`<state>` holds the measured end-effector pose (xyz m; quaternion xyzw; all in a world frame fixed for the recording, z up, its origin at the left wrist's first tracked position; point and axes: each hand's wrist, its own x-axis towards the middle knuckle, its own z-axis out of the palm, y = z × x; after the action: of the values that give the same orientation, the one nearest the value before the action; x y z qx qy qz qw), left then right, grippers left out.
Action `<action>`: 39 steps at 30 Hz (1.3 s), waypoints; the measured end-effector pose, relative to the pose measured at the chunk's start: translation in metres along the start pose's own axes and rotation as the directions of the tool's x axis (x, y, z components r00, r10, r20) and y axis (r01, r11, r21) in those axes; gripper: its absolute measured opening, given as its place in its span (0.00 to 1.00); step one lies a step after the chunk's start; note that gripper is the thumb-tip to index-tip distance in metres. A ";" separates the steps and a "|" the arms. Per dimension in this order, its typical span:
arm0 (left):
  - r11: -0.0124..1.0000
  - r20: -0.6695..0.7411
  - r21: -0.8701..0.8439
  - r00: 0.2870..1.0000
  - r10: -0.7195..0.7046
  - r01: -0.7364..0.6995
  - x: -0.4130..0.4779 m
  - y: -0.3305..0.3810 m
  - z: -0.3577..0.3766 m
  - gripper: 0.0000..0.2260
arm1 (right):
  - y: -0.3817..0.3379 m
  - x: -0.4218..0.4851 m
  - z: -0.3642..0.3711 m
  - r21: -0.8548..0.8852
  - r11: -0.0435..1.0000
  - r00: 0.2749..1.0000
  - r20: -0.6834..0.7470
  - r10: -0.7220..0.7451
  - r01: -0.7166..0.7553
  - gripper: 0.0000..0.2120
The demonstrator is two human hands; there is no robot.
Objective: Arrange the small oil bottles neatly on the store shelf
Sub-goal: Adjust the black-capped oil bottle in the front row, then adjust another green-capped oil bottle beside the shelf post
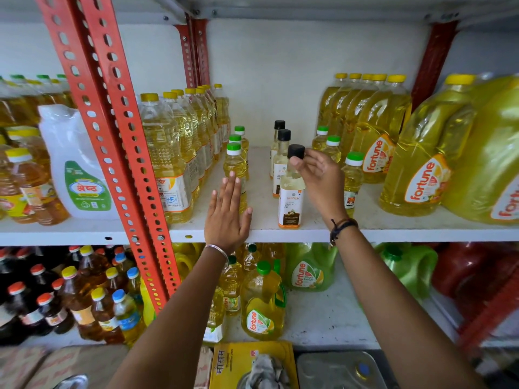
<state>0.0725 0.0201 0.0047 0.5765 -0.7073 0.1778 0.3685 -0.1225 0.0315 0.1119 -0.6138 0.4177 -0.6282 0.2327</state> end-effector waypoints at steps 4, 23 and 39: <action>1.000 -0.045 -0.026 0.999 0.010 -0.011 -0.011 -0.010 -0.009 0.27 | -0.006 -0.010 0.001 0.015 0.995 0.983 -0.154 -0.100 0.103 0.23; 0.969 -0.151 0.244 0.989 0.000 0.037 -0.012 -0.075 -0.028 0.28 | -0.006 0.014 0.124 -0.162 0.986 0.972 0.236 0.010 0.029 0.17; 0.978 -0.175 0.210 0.984 0.024 0.014 -0.013 -0.074 -0.029 0.28 | -0.011 0.028 0.129 -0.175 0.981 0.986 0.129 0.103 -0.079 0.14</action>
<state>0.1530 0.0285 0.0012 0.5925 -0.6505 0.3028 0.3661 0.0010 -0.0162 0.1233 -0.6534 0.4802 -0.5352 0.2366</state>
